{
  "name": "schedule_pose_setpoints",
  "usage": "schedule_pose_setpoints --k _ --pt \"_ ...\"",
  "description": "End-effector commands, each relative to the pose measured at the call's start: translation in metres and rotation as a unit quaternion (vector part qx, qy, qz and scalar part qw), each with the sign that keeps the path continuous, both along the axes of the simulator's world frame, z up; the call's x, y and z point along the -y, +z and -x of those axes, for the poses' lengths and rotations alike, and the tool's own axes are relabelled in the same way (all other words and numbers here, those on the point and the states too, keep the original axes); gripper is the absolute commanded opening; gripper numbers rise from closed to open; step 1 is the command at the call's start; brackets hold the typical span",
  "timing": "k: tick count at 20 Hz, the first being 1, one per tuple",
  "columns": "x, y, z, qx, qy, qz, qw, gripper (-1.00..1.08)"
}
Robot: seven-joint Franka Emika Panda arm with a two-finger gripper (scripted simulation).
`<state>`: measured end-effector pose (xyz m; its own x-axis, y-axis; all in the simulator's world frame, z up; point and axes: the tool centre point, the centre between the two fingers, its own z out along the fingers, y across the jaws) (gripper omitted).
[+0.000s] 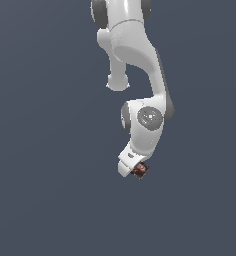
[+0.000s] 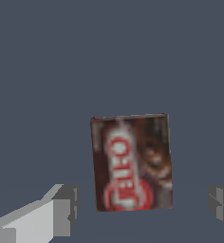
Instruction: Pick up the object and move it to a goal position.
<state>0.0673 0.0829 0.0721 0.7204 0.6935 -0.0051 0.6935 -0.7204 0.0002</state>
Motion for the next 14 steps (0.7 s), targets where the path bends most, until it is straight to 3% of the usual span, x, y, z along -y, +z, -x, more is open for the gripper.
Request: schedule_pose_setpoints --k 1,14 --pt "-0.004 -0.004 -0.003 0.001 0.016 -0.001 0.9999 1.00" --pt "-0.006 -0.024 -0.003 0.001 0.025 -0.002 0.9997 1.00"
